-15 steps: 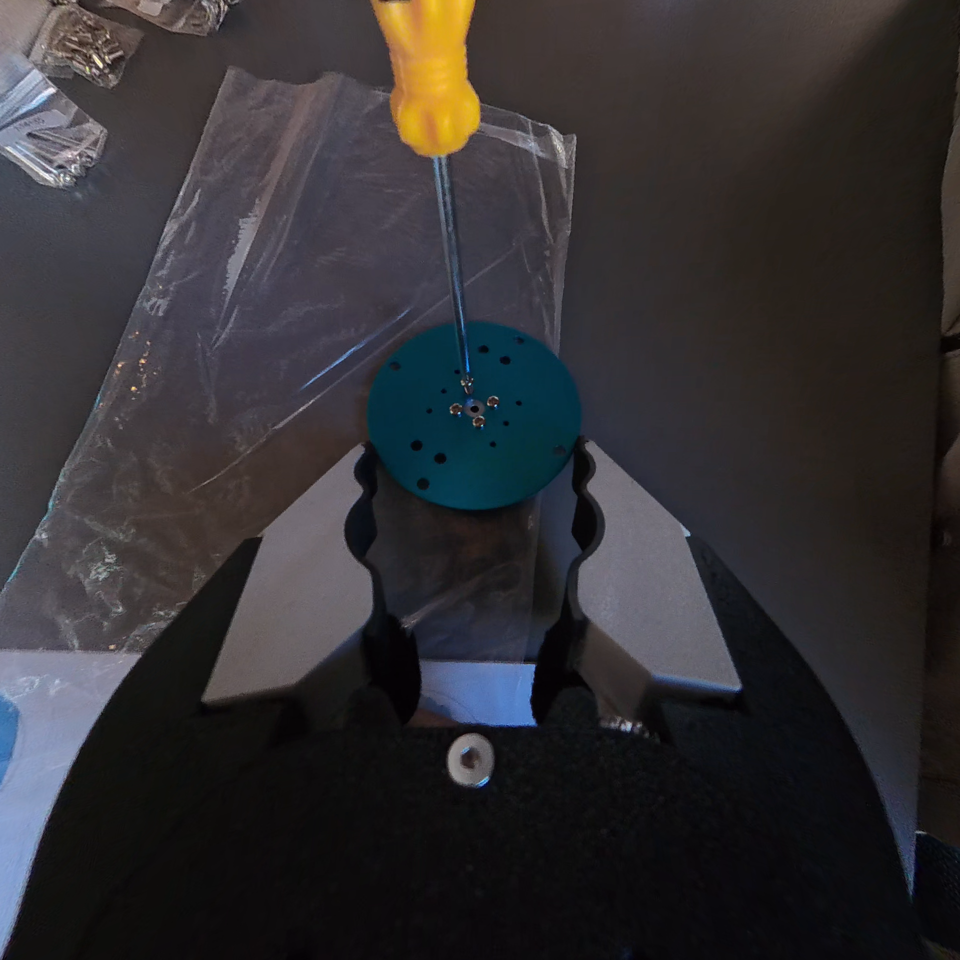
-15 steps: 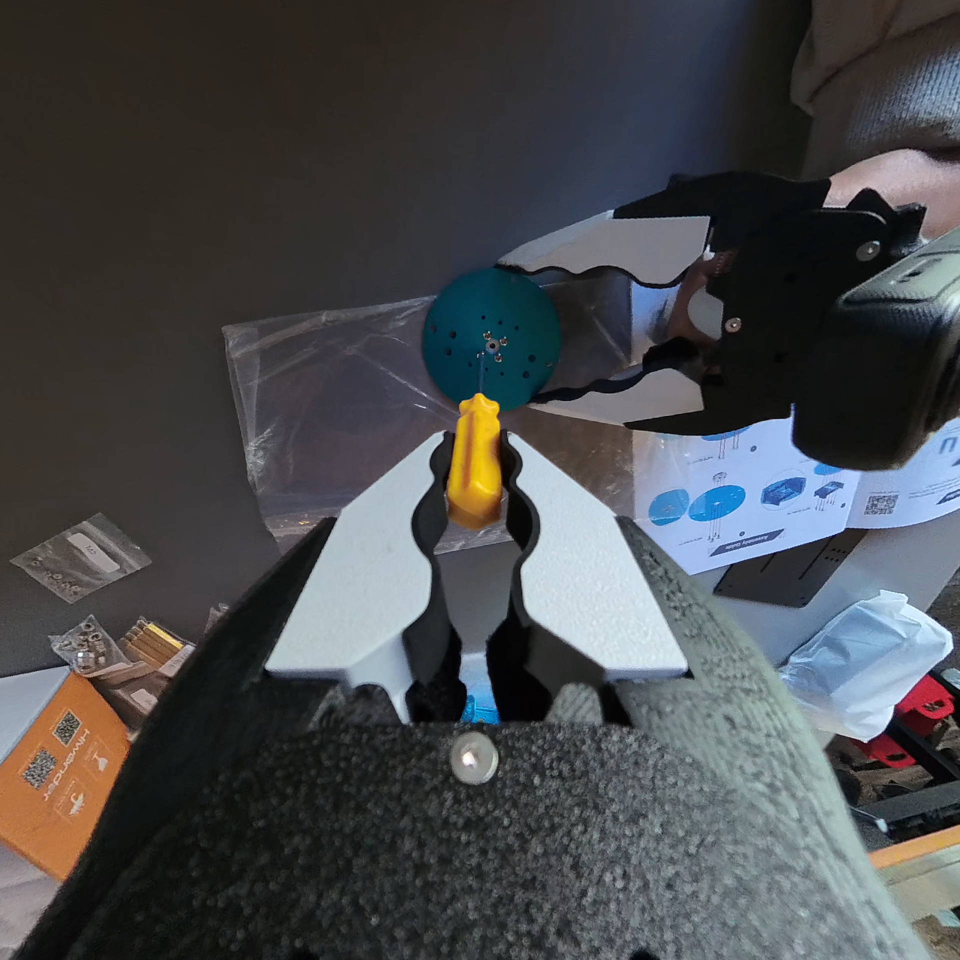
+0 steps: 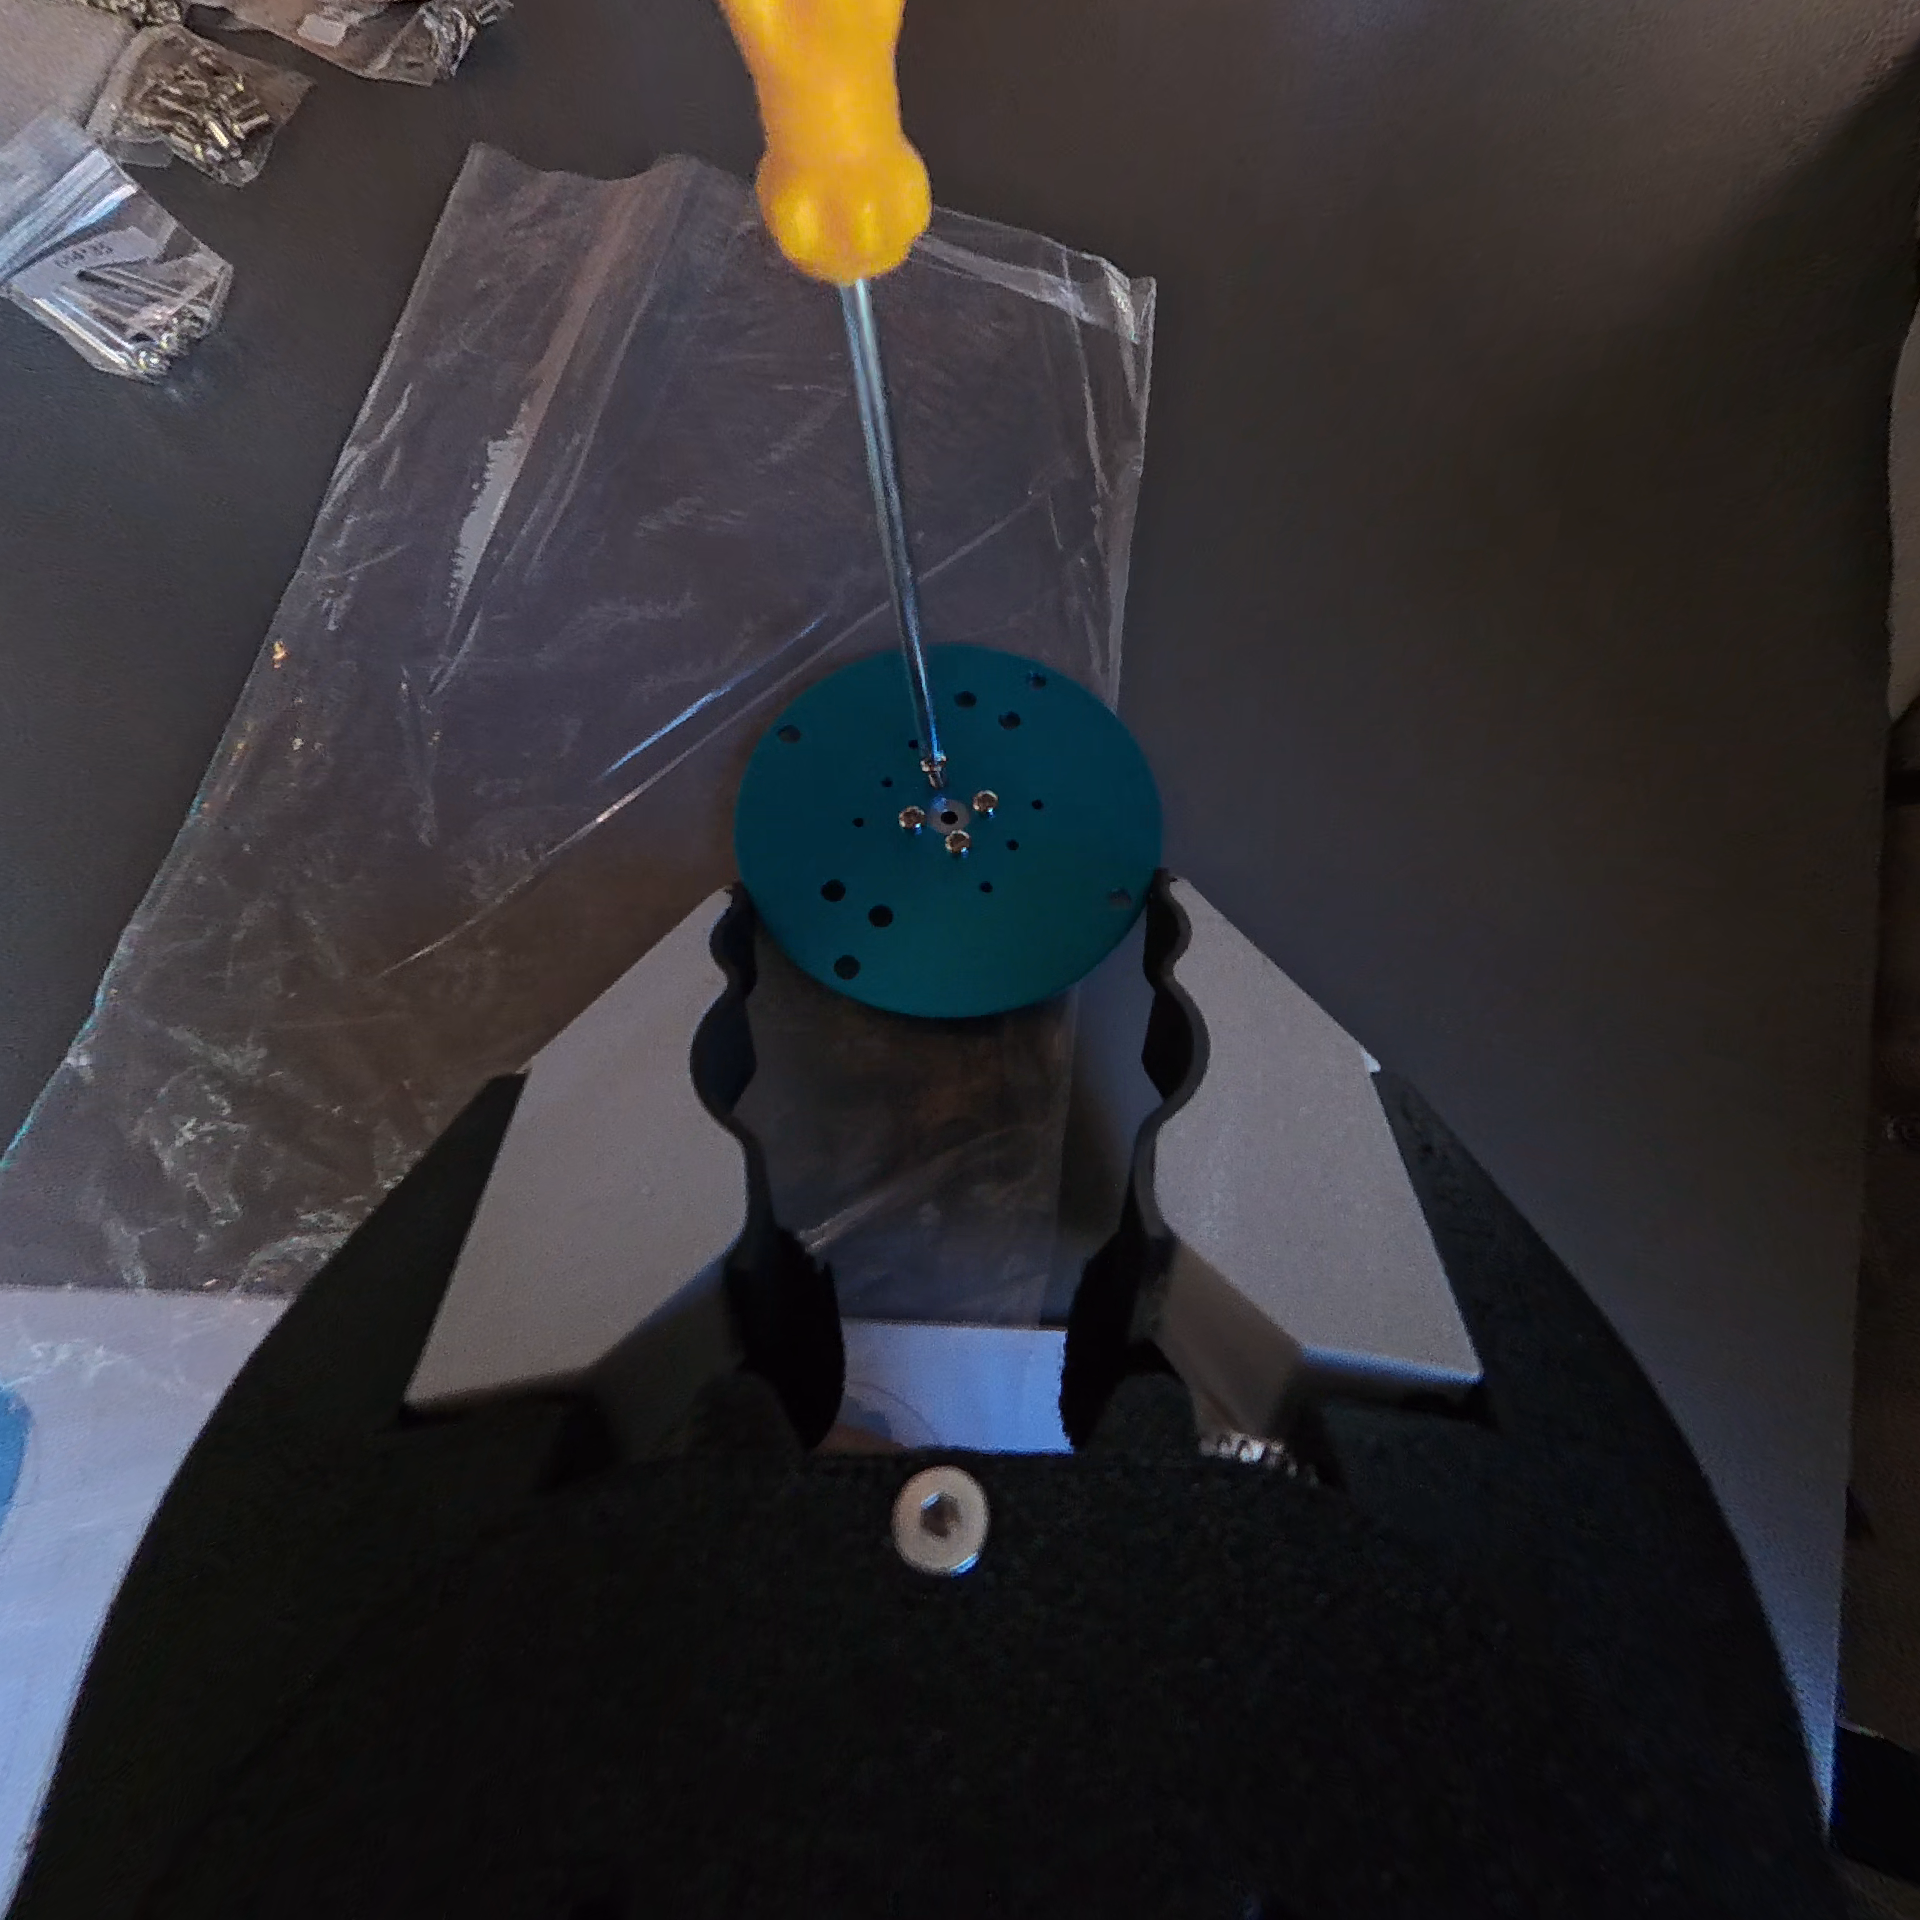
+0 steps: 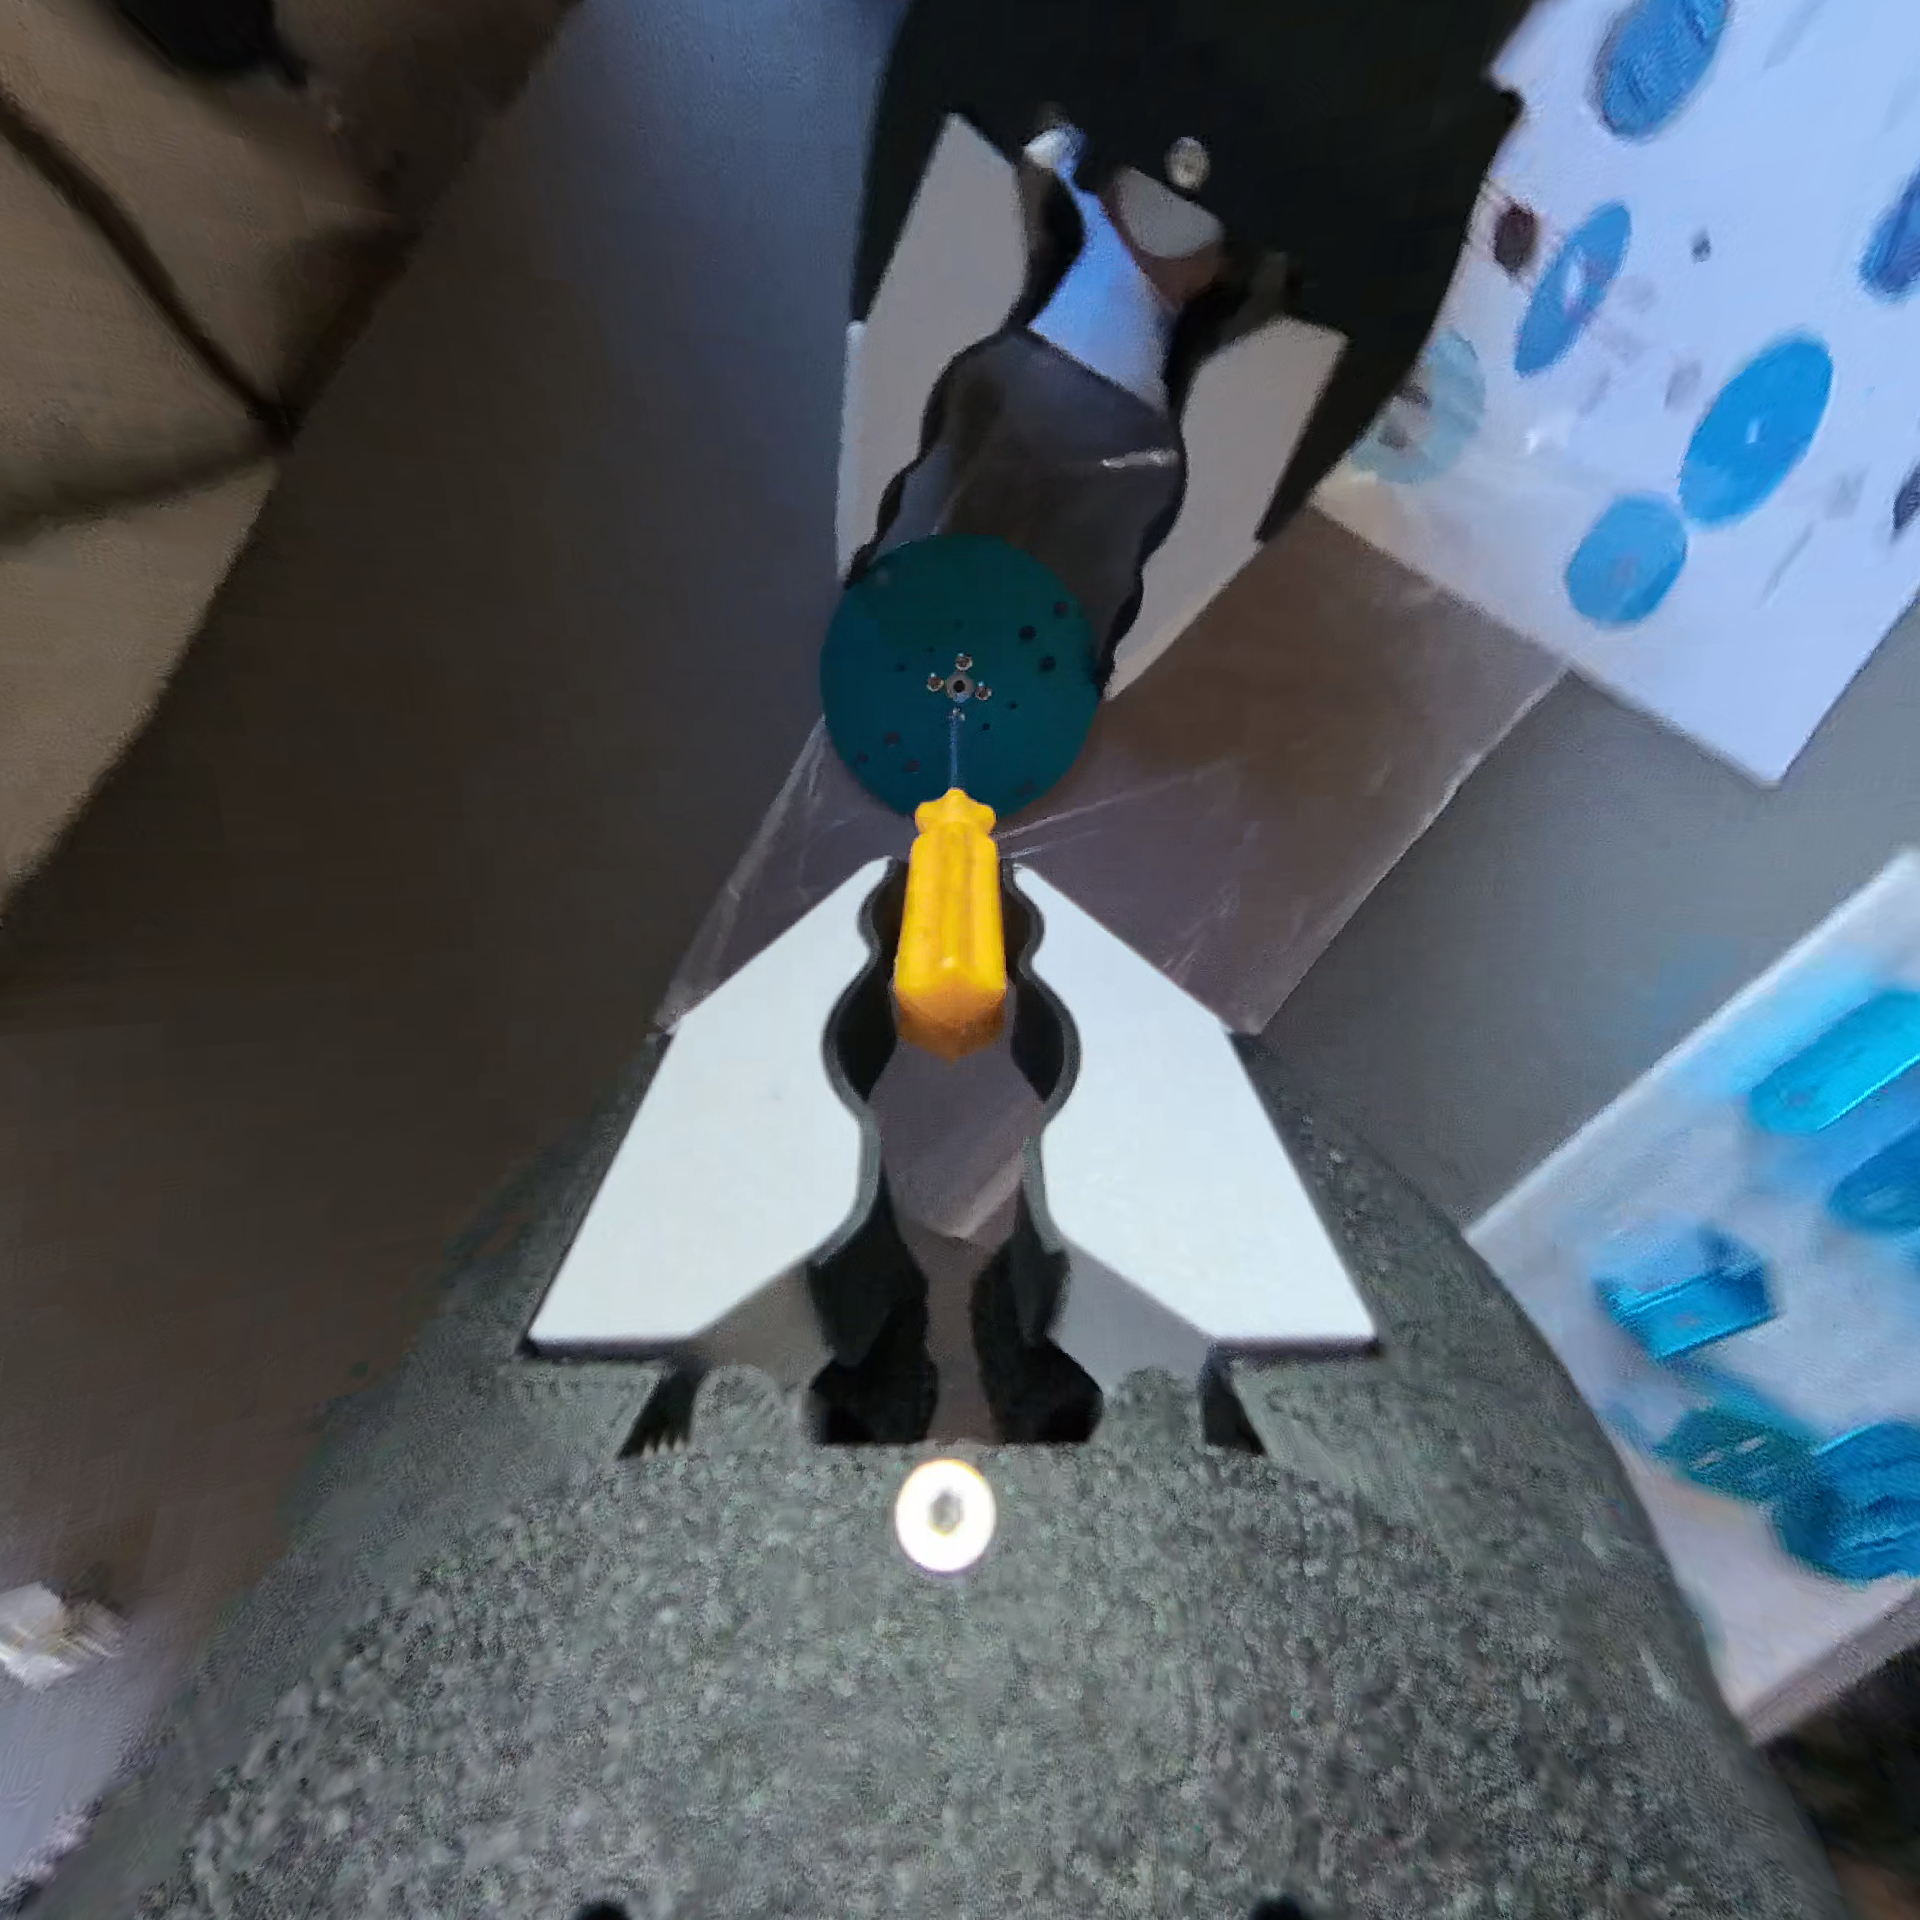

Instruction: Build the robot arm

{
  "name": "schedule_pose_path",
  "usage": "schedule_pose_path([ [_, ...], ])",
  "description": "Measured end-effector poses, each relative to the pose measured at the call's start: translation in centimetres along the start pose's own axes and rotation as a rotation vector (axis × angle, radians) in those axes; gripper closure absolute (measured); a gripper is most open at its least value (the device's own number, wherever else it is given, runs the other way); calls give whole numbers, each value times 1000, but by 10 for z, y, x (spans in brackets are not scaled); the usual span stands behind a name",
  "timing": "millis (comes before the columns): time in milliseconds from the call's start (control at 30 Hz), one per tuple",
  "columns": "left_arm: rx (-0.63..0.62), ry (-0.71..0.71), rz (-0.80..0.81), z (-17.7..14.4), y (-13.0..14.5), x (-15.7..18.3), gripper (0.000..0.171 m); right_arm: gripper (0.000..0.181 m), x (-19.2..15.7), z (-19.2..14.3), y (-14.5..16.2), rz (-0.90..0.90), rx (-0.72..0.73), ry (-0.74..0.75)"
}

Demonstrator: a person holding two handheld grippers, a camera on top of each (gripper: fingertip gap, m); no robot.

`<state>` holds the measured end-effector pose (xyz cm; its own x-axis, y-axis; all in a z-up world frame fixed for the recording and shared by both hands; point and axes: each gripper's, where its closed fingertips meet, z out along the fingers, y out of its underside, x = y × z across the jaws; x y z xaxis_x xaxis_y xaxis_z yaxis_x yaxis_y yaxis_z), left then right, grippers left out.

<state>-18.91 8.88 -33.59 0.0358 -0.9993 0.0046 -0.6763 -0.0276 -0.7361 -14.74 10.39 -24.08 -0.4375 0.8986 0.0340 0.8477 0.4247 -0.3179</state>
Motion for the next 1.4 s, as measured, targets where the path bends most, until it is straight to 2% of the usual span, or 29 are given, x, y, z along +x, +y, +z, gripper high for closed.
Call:
schedule_pose_path([
  [300,3,-7,2,0,0,0,96,165,-2,0,-3,737,6,70],
  [467,5,-8,-1,0,0,0,95,165,3,0,3,1114,-26,-11],
  [600,6,-13,-2,0,0,0,96,165,4,1,11,1519,5,-114],
  [700,7,-15,-5,0,0,0,96,165,4,1,15,1704,21,-145],
  [800,7,-15,-8,1,0,0,96,165,3,0,11,1713,-18,-106],
  [1033,31,-44,43,-2,-4,1,94,165,-3,0,-1,1586,-101,-24],
  [1200,252,-113,33,-20,-46,-1,97,165,-4,0,-1,1580,-96,-19],
  [1267,278,-226,7,-21,-54,-19,119,165,-5,-1,-1,1574,-94,-18],
  [1333,270,-234,43,-14,-57,-17,136,165,-5,0,-1,1568,-89,-15],
  [1400,288,-226,69,-9,-62,-12,144,165,-5,0,-2,1560,-84,-12],
])
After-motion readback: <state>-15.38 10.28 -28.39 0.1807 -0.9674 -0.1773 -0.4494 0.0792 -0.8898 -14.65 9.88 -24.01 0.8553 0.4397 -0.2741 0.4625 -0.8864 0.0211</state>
